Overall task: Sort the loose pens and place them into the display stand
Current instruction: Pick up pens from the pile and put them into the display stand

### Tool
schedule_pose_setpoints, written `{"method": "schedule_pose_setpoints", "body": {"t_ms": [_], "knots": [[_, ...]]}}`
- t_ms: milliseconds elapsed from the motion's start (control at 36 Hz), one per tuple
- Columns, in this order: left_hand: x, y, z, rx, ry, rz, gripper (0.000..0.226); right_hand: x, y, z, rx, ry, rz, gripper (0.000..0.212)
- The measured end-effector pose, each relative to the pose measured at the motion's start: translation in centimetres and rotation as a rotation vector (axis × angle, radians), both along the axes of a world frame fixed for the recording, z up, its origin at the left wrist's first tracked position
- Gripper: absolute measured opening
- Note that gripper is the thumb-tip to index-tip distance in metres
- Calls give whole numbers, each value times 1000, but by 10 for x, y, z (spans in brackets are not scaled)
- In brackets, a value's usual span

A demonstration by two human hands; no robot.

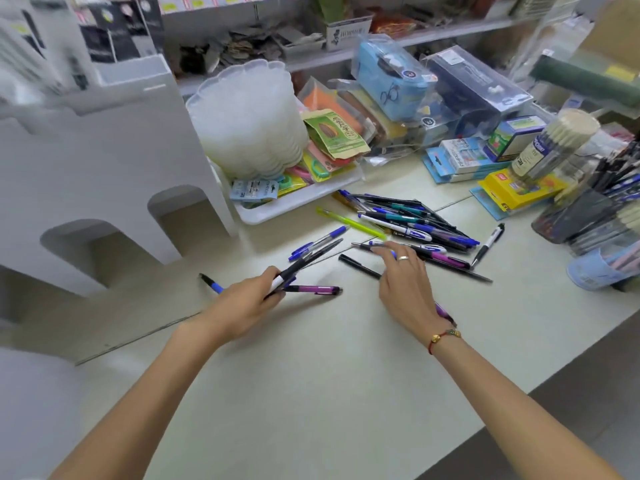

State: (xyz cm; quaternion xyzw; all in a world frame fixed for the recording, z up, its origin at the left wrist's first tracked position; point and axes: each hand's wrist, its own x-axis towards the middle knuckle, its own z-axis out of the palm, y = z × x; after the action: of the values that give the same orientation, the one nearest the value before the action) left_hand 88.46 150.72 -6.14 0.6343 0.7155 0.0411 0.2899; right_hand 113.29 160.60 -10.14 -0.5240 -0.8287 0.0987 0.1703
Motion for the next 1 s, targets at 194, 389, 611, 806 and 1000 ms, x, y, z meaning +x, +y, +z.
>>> {"method": "schedule_pose_setpoints", "body": {"t_ms": [194,389,611,806,1000], "knots": [[-4,-36,7,-28,40,-19,5,-81,38,20,-64,-77,184,39],[-11,-76,10,-17,-94,155,8,-90,46,17,-112,-307,302,31],[-17,-132,3,116,-370,535,8,-91,16,23,-70,-231,362,22],[-13,-168,9,322,-542,985,14,-116,-43,39,-178,65,284,19],[-15,-176,15,452,-691,1234,17,-182,-104,36,-468,19,246,9]]}}
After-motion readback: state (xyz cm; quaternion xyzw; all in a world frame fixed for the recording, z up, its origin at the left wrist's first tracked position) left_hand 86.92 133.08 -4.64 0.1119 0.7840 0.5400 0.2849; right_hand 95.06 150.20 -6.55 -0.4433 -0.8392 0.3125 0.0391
